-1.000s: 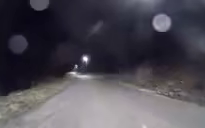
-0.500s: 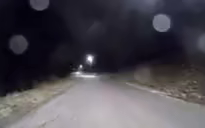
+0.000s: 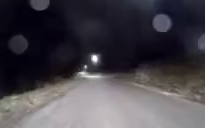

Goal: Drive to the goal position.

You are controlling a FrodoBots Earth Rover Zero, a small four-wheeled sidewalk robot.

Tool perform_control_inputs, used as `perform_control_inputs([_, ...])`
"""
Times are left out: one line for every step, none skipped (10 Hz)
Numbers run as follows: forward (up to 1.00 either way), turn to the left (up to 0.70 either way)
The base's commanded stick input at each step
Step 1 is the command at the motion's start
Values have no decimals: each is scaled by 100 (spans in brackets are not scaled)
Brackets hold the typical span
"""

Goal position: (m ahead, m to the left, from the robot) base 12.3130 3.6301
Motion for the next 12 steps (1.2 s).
perform_control_inputs([70,8])
perform_control_inputs([70,7])
perform_control_inputs([70,4])
perform_control_inputs([70,4])
perform_control_inputs([70,4])
perform_control_inputs([70,3])
perform_control_inputs([70,2])
perform_control_inputs([70,0])
perform_control_inputs([70,-2])
perform_control_inputs([70,-8])
perform_control_inputs([70,-12])
perform_control_inputs([70,-13])
